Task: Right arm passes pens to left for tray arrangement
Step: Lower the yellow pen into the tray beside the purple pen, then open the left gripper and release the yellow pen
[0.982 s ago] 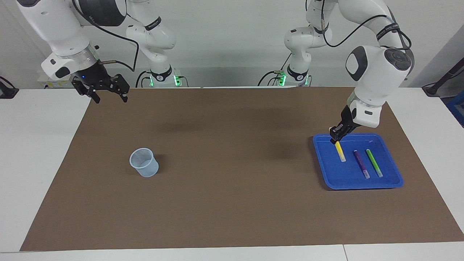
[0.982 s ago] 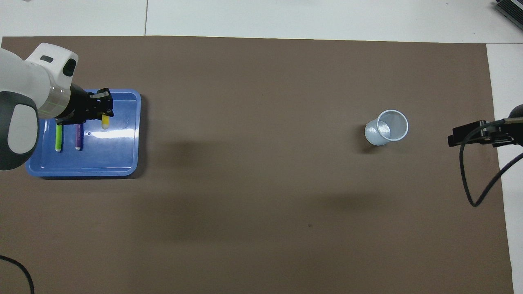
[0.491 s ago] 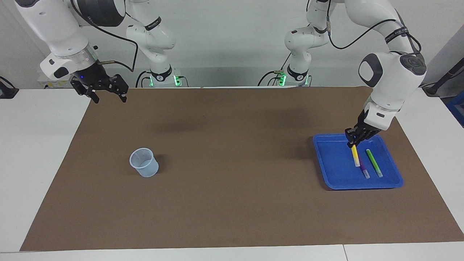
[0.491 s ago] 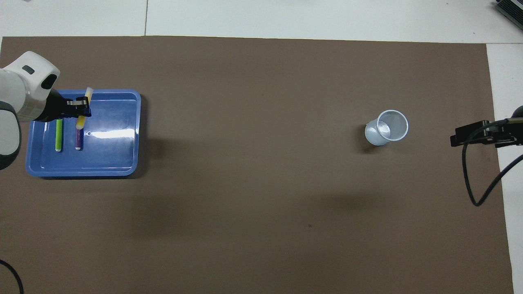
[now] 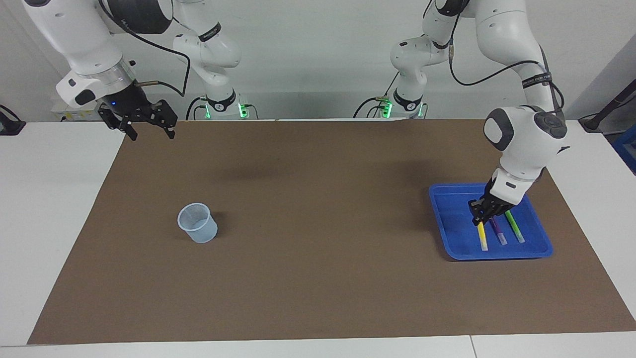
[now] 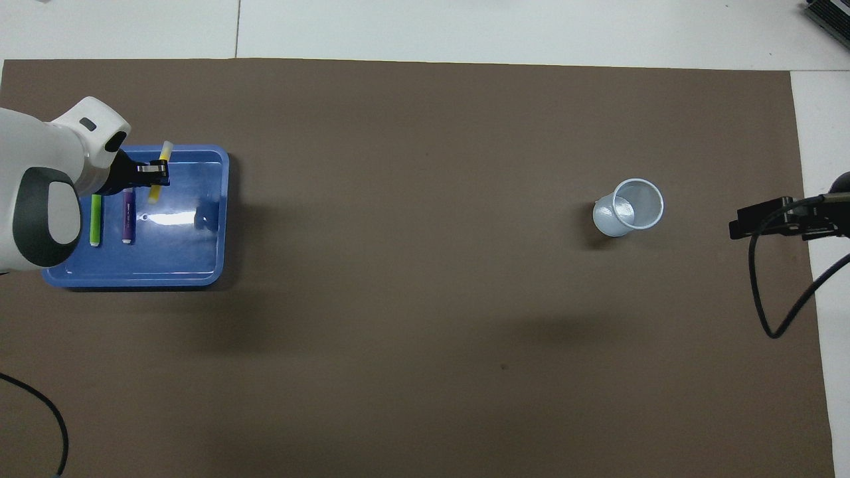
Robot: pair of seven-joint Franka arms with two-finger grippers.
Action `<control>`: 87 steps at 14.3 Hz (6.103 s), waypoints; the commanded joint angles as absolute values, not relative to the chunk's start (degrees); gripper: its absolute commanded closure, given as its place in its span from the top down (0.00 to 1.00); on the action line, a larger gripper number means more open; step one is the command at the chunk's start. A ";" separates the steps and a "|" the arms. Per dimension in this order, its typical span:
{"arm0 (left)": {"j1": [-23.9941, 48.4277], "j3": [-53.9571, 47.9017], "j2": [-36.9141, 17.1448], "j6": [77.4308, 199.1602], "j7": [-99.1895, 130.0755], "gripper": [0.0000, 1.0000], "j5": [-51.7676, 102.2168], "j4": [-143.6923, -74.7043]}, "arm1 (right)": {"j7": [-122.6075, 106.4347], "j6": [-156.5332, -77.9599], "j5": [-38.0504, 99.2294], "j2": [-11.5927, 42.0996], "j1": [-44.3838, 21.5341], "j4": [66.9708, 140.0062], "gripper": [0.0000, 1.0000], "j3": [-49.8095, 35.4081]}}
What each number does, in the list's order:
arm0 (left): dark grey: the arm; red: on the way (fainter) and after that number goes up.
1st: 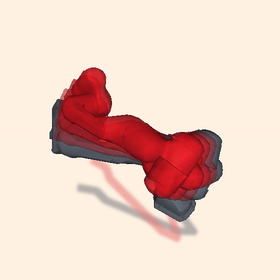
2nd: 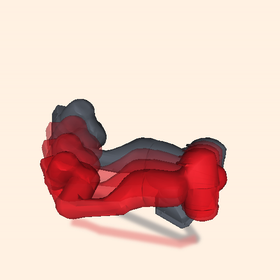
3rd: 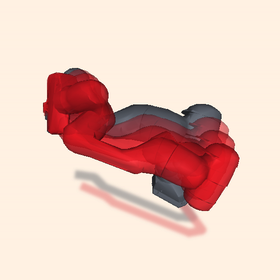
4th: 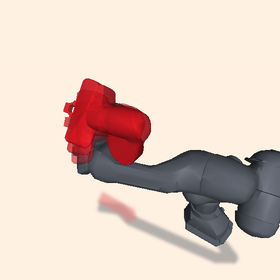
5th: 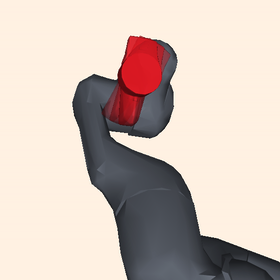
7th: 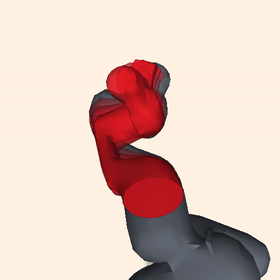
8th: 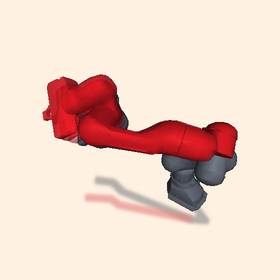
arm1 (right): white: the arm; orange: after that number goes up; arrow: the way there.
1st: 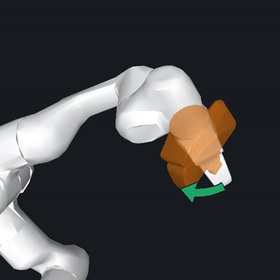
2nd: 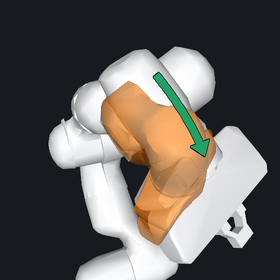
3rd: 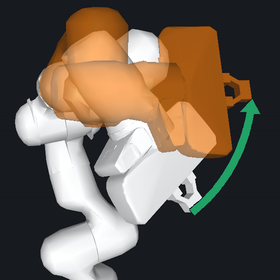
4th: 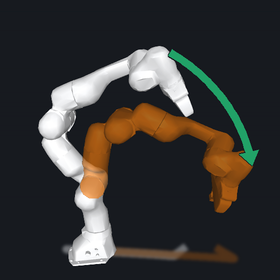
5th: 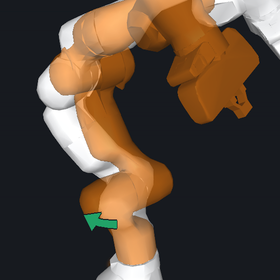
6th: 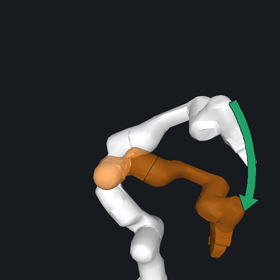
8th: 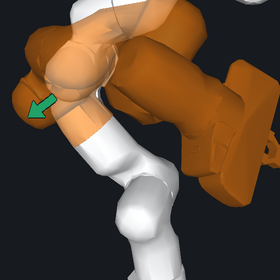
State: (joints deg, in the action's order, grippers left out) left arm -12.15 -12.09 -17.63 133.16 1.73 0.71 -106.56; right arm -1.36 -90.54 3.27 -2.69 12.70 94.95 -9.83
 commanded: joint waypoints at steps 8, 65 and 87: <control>-12.48 -9.58 -19.43 137.72 -2.63 0.00 -0.70 -109.59 | -1.05 -90.00 3.87 -4.13 12.92 96.15 1.00 -9.93; -4.66 -9.05 2.64 100.22 10.37 1.00 0.44 -101.71 | -4.48 -89.47 3.52 -6.15 13.54 99.14 1.00 -10.20; -0.35 -7.29 1.59 95.20 13.19 1.00 0.18 -98.01 | -4.22 -88.94 3.52 -6.68 13.80 99.76 1.00 -10.20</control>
State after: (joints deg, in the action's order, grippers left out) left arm -0.89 -7.85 1.74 97.81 13.07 0.67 -100.31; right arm -2.89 -88.92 3.24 -4.84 13.11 97.89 -9.92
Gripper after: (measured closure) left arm 0.000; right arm 0.000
